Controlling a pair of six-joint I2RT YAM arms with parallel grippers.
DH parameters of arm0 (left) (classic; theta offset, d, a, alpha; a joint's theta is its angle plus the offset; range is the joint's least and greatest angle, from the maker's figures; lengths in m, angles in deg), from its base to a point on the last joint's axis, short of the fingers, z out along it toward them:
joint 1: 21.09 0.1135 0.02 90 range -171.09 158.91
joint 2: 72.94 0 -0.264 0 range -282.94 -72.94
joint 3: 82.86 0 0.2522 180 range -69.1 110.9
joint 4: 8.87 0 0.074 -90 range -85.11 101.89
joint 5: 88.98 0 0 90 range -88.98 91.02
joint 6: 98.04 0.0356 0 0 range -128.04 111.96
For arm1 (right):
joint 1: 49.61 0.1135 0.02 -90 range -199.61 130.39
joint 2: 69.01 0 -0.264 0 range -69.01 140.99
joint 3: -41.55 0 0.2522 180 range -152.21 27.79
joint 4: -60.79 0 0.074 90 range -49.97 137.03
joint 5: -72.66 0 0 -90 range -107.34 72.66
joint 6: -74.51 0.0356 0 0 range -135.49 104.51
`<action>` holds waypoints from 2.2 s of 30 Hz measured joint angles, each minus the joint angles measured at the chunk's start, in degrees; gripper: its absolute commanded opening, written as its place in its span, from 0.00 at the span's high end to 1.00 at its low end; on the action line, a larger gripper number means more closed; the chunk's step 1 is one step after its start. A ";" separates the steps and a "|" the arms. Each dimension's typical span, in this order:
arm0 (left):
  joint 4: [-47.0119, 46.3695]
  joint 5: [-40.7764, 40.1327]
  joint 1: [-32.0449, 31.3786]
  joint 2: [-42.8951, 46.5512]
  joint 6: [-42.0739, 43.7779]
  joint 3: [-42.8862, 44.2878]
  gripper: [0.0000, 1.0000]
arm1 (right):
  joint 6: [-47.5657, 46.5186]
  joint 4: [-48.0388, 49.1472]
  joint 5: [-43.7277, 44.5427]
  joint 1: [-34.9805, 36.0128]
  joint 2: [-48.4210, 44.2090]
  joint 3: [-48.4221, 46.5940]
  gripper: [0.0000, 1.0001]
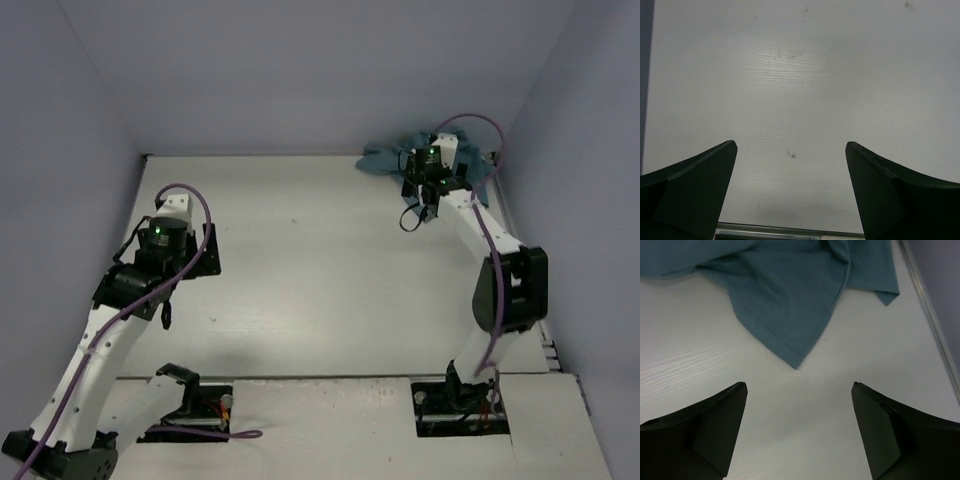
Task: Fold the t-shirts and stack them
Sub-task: Grab crumpled tshirt from the corner of the board with the right arm, then move the tshirt to the center of the board
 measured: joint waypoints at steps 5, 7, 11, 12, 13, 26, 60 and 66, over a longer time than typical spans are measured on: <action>-0.02 2.01 0.00 -1.25 0.21 0.01 0.11 | 0.41 0.41 -5.55 -5.75 14.45 -4.77 0.25; -0.02 2.76 0.00 -0.89 0.21 0.01 0.11 | 0.27 0.10 -6.97 -7.38 18.22 -5.61 0.25; 0.00 4.06 0.00 0.08 0.19 -0.01 0.11 | -0.76 -0.24 -9.09 -8.39 22.17 -6.95 0.24; -0.02 4.29 0.00 0.19 0.19 -0.02 0.11 | -1.00 -0.24 -9.59 -8.33 22.75 -7.31 0.24; -0.03 4.56 0.00 0.24 0.19 -0.06 0.11 | -1.20 -0.24 -10.09 -8.29 23.28 -7.70 0.24; 0.12 6.89 0.00 -0.74 0.17 -0.93 0.11 | -2.14 1.48 -15.05 -9.40 27.41 -10.77 0.58; 2.39 7.62 0.00 2.42 7.15 23.42 0.11 | -15.72 -1.78 -15.24 25.94 -4.21 -37.45 1.00; 2.40 9.34 -0.02 5.57 7.28 18.91 0.11 | -12.64 -2.19 -15.73 34.75 0.18 -31.19 1.00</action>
